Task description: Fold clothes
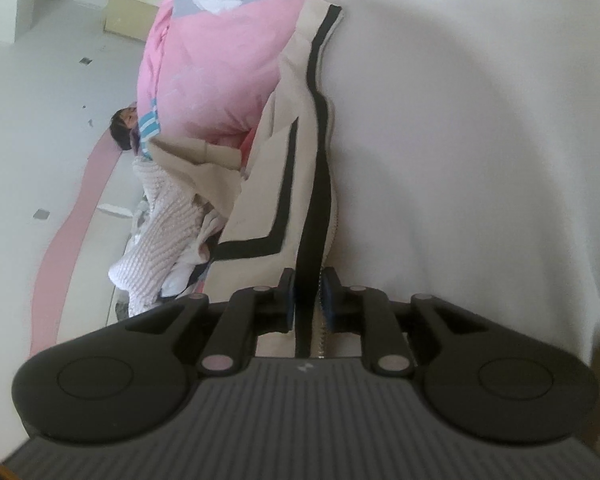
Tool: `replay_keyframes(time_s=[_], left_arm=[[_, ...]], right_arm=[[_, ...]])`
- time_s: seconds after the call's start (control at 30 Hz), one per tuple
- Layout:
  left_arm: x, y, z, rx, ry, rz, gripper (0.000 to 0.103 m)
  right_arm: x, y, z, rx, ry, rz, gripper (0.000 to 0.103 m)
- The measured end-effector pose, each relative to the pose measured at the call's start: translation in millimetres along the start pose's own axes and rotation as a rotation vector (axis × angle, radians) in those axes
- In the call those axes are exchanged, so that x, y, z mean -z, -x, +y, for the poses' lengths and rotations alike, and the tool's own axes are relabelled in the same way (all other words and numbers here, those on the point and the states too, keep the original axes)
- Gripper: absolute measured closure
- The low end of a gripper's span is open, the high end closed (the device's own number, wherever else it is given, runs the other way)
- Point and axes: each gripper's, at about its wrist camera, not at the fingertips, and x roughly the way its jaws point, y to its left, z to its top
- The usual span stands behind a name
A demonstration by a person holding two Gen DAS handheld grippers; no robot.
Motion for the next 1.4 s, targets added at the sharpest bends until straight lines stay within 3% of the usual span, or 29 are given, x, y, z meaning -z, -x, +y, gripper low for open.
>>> replay_keyframes(time_s=[0.2,0.47,0.97,1.2,1.4], left_arm=[[2.0,-3.8,-4.5,-0.029,-0.044,0.018,0.040],[5.0,-10.6,-10.3,-0.091,-0.101,0.053,0.038],[8.4,-8.6,-8.8,-0.105,-0.113,0.064,0.038],[11.7,-6.1,-7.9,-0.111,-0.117,0.066,0.038],[13.3,-5.3,-7.2,-0.115,-0.119,0.068,0.038]], right_arm=[[20.4,24.2,0.1,-0.001,0.024,0.019,0.077],[54.9,36.8,0.1,0.042,0.069,0.068,0.077],[65.1,22.7,7.3,0.046,0.098,0.051,0.077],[75.5,30.6,5.0,0.029,0.077,0.068,0.091],[78.9,38.9,-1.8,-0.086,-0.001,0.045,0.096]])
